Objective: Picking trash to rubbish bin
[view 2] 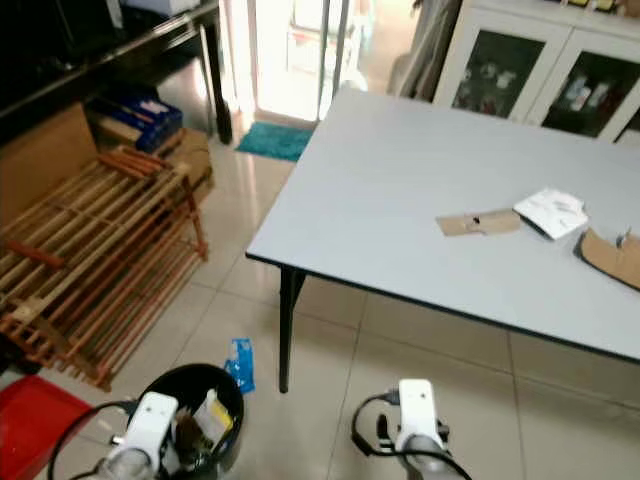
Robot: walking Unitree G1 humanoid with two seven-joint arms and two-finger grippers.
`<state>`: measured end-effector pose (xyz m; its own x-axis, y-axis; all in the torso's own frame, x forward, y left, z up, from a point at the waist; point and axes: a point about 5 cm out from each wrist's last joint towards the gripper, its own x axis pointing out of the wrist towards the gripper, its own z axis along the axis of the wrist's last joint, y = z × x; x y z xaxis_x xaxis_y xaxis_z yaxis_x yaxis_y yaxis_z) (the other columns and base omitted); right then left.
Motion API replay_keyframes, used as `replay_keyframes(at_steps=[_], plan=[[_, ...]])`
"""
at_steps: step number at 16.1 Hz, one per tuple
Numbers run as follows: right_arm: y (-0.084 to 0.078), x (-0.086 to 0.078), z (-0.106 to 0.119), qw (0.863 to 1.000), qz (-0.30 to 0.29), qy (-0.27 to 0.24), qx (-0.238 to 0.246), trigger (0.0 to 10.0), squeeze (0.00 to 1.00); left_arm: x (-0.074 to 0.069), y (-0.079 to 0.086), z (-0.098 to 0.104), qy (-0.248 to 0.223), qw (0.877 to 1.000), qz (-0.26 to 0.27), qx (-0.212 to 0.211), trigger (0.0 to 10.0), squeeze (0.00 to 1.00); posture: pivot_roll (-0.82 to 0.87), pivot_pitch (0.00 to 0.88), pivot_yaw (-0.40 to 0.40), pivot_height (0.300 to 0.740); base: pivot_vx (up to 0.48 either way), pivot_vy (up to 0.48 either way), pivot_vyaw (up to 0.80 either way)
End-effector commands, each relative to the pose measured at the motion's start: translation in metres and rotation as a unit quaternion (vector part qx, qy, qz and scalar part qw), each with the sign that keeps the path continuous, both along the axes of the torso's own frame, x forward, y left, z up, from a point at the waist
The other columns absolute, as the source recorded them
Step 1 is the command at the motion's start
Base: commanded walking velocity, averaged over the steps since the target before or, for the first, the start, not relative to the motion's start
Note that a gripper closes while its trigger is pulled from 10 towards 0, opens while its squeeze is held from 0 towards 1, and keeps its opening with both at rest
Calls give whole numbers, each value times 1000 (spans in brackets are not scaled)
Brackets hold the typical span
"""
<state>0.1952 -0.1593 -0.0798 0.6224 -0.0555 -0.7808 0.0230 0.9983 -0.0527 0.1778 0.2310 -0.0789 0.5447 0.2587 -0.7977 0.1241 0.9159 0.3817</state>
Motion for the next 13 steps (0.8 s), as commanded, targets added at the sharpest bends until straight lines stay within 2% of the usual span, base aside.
replay_keyframes(at_steps=[1,7,9,13], plan=[[-12,-3,0,1000,-9,1,-10,10000,0,3,-9,-1,-5,1000,-7,-8,10000,0,12,62,-53,740,0,-285,0],[-11,-4,-1,1000,-9,3,-6,10000,0,3,-10,-1,-6,1000,-10,-6,10000,0,11,67,-53,740,0,-291,0],[-11,-4,-2,1000,-10,7,-3,10000,0,3,-10,-1,-6,1000,-10,-7,10000,0,11,68,-54,740,0,-298,-800],[-11,-4,-1,1000,-9,1,-5,10000,0,3,-10,-1,-6,1000,-10,-7,10000,0,11,69,-54,740,0,-296,0]])
